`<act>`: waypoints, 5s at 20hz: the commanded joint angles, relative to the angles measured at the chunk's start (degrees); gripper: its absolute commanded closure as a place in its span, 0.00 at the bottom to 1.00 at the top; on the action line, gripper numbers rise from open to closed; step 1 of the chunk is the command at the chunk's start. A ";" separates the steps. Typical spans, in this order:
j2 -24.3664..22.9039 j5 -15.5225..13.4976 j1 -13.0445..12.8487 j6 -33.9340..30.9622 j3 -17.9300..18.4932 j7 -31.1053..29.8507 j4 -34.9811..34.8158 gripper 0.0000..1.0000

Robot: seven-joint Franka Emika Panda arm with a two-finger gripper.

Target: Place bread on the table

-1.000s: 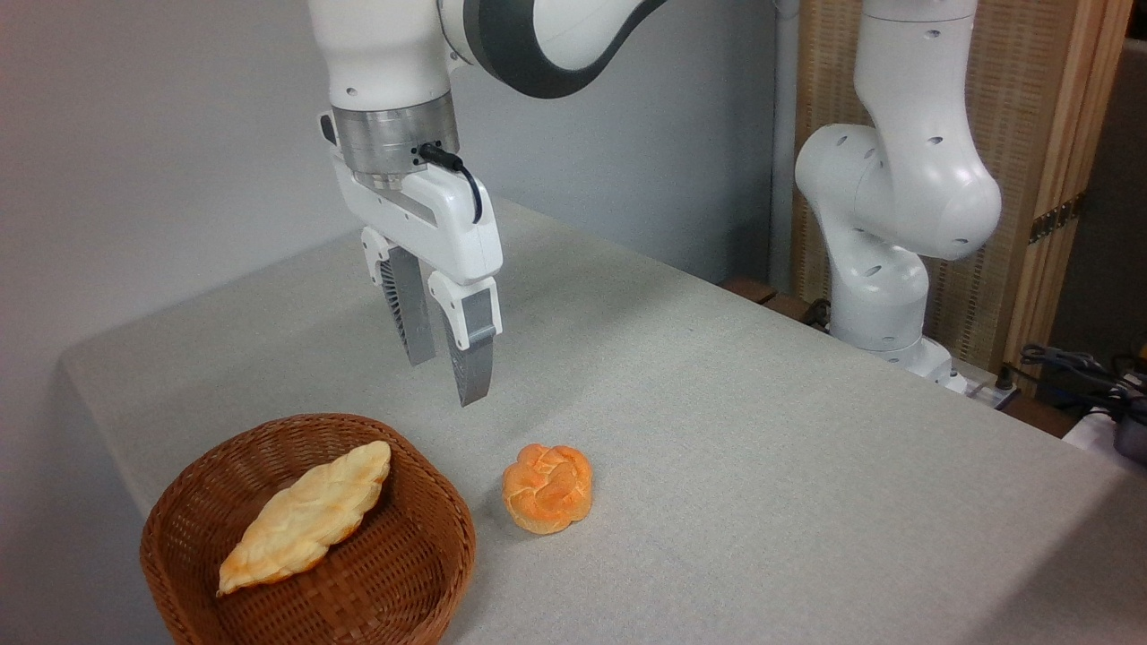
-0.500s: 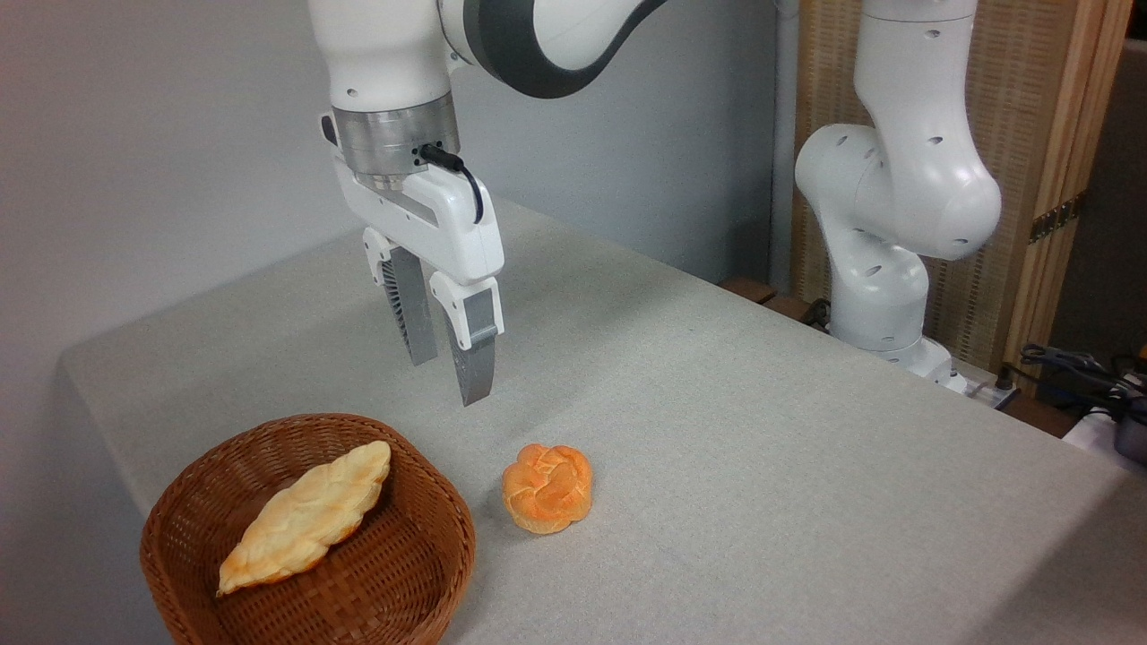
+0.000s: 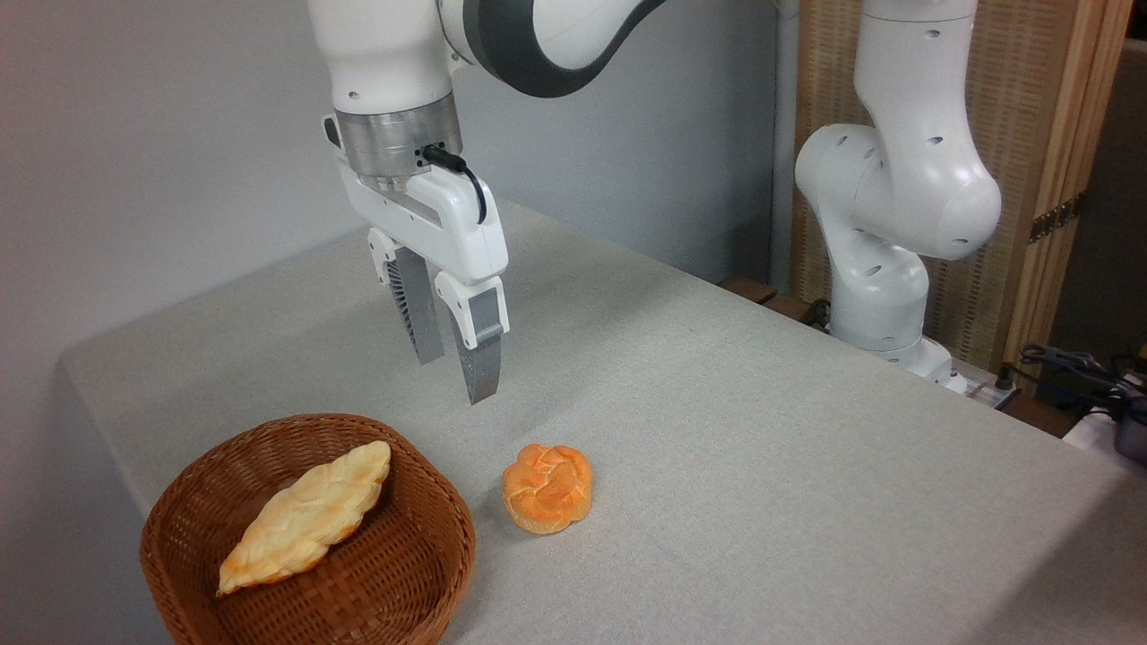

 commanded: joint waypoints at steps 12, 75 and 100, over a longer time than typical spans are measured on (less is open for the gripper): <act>-0.15 -0.93 -0.10 -1.78 0.12 0.23 1.02 0.00; 17.26 -2.42 -0.45 32.94 -1.63 -8.47 0.84 0.00; 14.45 0.66 -0.10 32.06 -1.11 -8.47 1.02 0.57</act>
